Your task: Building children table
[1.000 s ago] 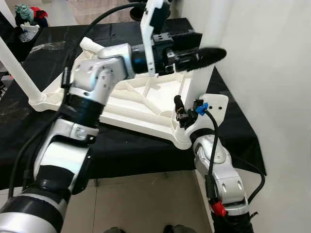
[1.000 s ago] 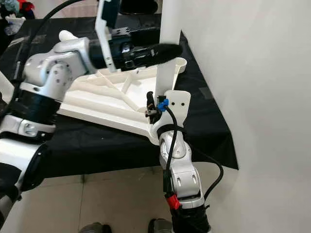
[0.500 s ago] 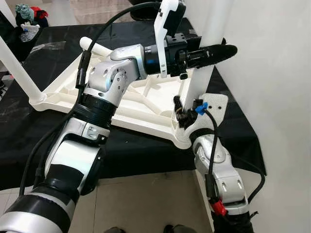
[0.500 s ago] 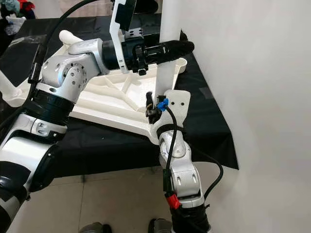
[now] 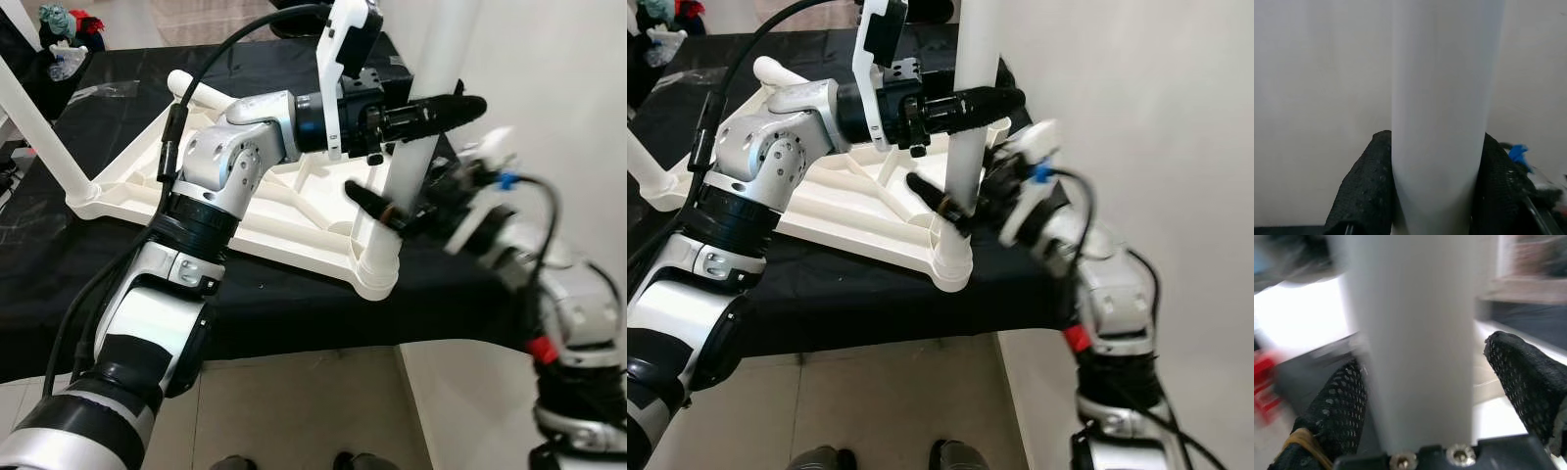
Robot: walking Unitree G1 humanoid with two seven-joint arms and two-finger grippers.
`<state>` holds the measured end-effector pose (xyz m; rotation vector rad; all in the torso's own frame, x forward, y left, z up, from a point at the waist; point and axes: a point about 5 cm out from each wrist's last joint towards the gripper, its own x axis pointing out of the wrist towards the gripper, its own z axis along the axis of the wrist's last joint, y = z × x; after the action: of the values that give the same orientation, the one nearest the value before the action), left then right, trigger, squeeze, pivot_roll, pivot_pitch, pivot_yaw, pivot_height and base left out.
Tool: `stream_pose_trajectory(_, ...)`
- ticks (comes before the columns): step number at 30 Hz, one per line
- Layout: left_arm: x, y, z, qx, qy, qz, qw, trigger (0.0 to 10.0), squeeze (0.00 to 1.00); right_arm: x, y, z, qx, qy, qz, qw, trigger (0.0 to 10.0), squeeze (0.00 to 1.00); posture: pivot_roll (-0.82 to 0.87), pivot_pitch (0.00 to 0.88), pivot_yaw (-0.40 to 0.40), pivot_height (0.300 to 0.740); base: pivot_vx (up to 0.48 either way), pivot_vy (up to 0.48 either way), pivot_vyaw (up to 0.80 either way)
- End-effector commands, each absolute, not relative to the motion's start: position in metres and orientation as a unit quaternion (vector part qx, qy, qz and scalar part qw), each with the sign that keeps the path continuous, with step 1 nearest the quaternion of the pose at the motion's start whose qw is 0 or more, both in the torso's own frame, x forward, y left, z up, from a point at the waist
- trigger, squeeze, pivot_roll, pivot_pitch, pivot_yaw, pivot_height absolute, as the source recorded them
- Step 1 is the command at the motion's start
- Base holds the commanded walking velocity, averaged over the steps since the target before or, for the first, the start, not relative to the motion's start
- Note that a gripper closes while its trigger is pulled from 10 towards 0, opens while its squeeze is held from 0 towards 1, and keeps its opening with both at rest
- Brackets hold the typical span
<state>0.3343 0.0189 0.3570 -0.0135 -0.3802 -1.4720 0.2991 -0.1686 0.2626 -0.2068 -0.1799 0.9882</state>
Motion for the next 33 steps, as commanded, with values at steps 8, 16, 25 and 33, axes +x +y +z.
stream_pose_trajectory(8,0.335,0.019,0.348,0.0,-0.156,-0.665,0.73,0.0,0.0,0.321,-0.184,0.268,-0.099,-0.071,0.537,0.835,10.0,0.0,-0.05,0.166,0.001,0.74,0.0,0.0,0.0)
stream_pose_trajectory(16,0.333,0.019,0.349,-0.002,-0.158,-0.667,0.728,0.0,0.0,0.323,-0.191,0.273,-0.088,-0.081,0.577,0.808,0.0,0.0,-0.04,0.178,0.004,0.74,0.0,0.0,0.0)
stream_pose_trajectory(25,0.334,0.02,0.351,-0.003,-0.164,-0.665,0.729,0.0,0.0,0.323,-0.197,0.267,-0.101,-0.068,0.591,0.798,0.0,0.0,-0.05,0.177,0.006,0.74,0.0,0.0,0.0)
stream_pose_trajectory(33,0.336,0.026,0.354,-0.012,-0.172,-0.643,0.746,10.0,1.0,0.326,-0.192,0.262,-0.111,-0.075,0.54,0.831,0.0,0.0,-0.07,0.176,0.002,0.74,0.0,0.0,0.0)
